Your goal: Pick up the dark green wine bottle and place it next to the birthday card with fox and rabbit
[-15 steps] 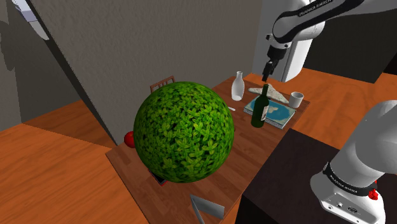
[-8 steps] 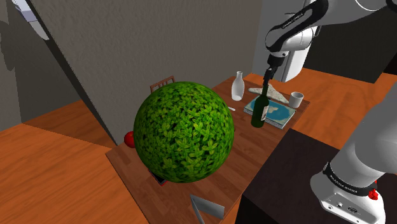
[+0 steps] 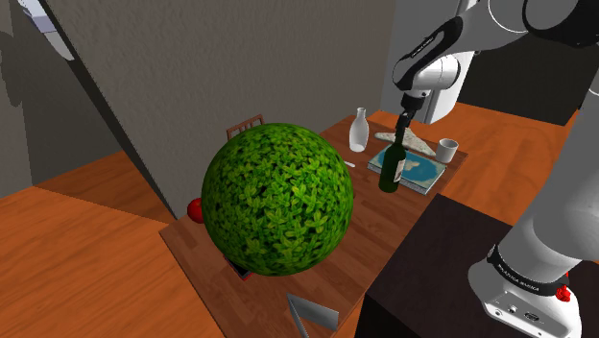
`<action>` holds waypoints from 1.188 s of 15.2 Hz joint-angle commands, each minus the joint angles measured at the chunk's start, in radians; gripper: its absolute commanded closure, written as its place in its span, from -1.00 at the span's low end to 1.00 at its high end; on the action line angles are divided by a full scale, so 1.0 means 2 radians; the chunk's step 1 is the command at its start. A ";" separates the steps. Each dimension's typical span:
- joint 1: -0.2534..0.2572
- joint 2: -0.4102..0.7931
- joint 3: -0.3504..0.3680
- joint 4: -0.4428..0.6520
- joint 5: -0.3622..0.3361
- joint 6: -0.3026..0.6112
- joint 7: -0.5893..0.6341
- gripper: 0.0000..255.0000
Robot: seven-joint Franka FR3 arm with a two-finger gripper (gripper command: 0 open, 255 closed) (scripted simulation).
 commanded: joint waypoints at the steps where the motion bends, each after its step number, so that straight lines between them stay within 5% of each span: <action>1: -0.002 0.011 0.003 -0.003 0.011 0.011 -0.008 -1.00; 10: -0.004 0.020 0.007 -0.003 0.020 0.020 -0.014 -1.00; 11: -0.004 0.020 0.007 -0.003 0.020 0.020 -0.014 1.00; 18: -0.004 0.020 0.007 -0.004 0.020 0.020 -0.014 1.00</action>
